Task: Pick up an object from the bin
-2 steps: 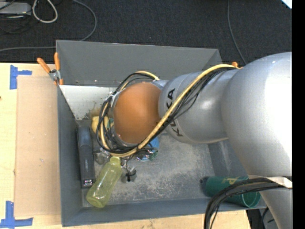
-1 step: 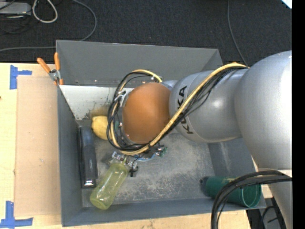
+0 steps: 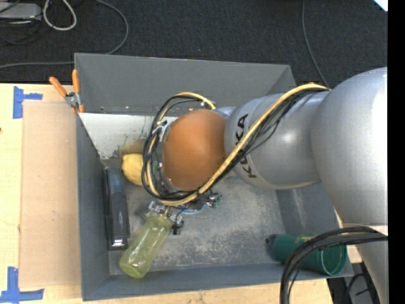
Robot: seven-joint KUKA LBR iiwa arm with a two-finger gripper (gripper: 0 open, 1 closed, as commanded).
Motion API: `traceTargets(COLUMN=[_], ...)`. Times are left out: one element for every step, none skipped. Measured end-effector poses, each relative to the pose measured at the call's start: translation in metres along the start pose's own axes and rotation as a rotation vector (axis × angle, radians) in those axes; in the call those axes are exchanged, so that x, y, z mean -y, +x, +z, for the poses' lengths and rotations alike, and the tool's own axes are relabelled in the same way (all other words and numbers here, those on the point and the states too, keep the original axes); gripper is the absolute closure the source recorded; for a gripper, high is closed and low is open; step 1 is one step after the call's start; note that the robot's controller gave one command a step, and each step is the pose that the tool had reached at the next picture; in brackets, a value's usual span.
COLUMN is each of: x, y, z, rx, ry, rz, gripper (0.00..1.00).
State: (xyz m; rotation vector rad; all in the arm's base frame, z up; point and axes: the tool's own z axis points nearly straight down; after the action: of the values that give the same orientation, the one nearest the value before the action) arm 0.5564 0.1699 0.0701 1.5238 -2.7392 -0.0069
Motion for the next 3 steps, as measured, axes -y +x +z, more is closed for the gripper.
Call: traceTargets(x=[-0.003,-0.003,-0.003], y=[0.002,0.001,0.0], z=[-0.031,-0.064,-0.083], rx=[-0.008,-0.004,-0.004], ry=[-0.007,-0.005,-0.004], rz=[0.0,0.004,0.007], gripper=[1.0,1.0,1.0])
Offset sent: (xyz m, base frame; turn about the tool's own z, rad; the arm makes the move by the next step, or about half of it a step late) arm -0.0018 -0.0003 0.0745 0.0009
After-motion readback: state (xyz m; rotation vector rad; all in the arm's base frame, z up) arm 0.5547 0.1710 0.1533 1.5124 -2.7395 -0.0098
